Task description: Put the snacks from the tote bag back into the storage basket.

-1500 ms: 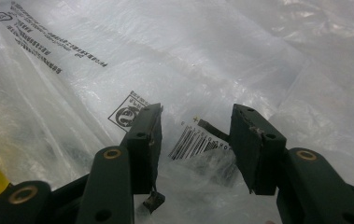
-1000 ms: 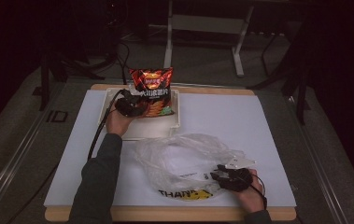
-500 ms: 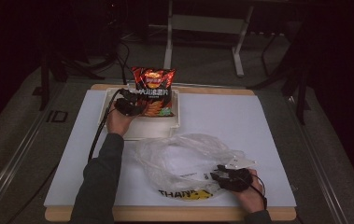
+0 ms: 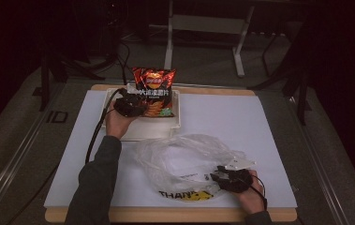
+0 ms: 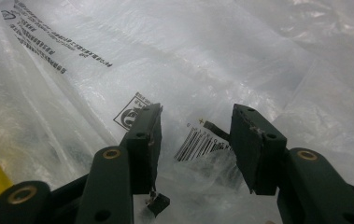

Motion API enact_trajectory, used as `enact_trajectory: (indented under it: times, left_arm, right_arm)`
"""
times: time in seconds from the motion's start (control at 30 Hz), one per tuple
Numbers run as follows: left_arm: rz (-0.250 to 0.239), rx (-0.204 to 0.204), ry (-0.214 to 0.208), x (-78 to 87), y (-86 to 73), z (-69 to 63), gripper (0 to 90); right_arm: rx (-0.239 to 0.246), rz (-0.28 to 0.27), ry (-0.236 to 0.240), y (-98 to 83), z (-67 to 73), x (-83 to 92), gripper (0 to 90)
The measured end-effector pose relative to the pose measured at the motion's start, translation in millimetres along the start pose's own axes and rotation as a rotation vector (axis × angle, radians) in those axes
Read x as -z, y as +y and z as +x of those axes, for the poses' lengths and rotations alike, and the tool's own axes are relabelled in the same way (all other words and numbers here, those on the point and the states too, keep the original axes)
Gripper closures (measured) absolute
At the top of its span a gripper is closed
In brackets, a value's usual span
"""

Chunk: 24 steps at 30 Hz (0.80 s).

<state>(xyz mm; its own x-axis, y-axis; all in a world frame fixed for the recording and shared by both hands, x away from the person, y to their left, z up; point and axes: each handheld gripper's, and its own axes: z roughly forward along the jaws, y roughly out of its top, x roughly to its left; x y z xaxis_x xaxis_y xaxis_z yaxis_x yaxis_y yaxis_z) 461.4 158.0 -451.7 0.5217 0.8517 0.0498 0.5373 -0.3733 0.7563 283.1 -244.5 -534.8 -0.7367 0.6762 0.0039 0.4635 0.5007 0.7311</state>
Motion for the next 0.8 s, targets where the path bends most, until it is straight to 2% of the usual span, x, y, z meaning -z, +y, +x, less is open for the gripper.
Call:
enact_trajectory:
  times: [0.2, 0.27, 0.4, 0.53, 0.8]
  left_arm:
    - [-0.036, -0.029, -0.053, 12.1, 2.5, -8.7, 55.8]
    - [-0.042, -0.034, -0.059, 14.2, 2.7, -10.4, 55.8]
    - [-0.054, -0.084, -0.09, 24.8, 4.5, -20.5, 55.8]
    - [-0.084, -0.101, -0.117, 33.0, 3.5, -27.9, 55.8]
    - [-0.099, -0.126, -0.138, 47.8, -1.5, -37.2, 55.2]
  right_arm:
    - [0.0, 0.001, -0.001, 0.1, 0.3, 0.0, 53.2]
    - [0.0, 0.0, -0.002, 0.1, 0.4, 0.0, 53.2]
    - [0.001, 0.001, -0.003, 0.2, 0.5, 0.0, 53.2]
    - [0.002, 0.002, -0.003, 0.3, 0.7, 0.0, 53.3]
    - [0.005, 0.004, -0.004, 0.5, 1.3, 0.0, 53.4]
